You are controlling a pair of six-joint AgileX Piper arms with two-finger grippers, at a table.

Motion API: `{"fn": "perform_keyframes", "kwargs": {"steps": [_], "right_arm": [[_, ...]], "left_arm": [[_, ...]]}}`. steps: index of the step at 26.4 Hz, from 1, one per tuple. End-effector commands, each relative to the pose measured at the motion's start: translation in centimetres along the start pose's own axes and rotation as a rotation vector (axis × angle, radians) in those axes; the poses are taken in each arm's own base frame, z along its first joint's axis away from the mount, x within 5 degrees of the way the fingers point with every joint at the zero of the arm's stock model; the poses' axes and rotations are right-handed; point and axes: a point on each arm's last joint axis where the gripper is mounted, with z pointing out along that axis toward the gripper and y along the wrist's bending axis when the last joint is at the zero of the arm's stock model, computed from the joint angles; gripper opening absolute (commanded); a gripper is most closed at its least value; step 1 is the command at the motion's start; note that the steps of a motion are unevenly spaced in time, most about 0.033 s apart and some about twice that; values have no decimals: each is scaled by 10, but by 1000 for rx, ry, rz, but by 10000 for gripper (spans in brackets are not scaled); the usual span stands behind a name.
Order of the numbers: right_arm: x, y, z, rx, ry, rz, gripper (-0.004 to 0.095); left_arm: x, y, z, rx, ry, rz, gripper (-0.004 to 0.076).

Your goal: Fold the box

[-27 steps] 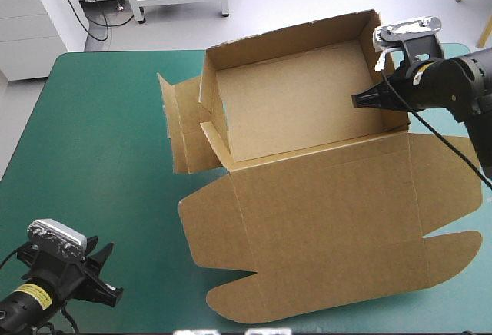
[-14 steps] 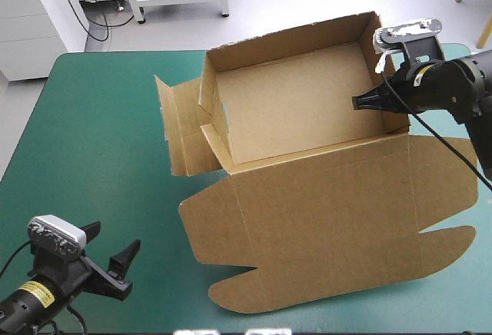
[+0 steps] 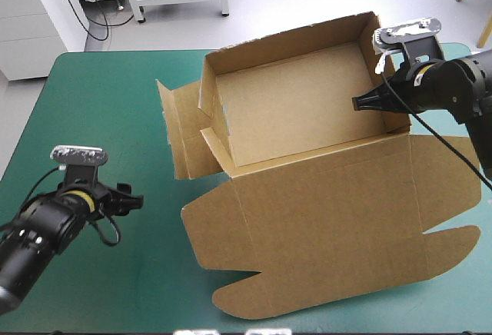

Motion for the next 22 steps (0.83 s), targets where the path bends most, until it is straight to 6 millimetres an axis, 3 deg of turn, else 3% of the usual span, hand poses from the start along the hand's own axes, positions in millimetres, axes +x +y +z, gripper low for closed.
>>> {"fn": "perform_keyframes", "kwargs": {"steps": [1,4,8,15,22], "right_arm": [[-7,-1,-22,-11,-124,-2,-22],[-7,-1,-22,-14,-124,-11,-22],[-7,-1,-22,-14,-124,-11,-22],[-8,-1,-23,-16,-131,13,-22],[-13,-1,-22,-16,-182,32,-22]], "left_arm": [[-43,3,9,-13,-43,-57,529],[-76,20,30,51,8,-116,529],[-91,33,66,248,8,-161,529],[-96,12,112,578,1,-216,529],[-99,-5,134,826,-14,-293,529]]}}
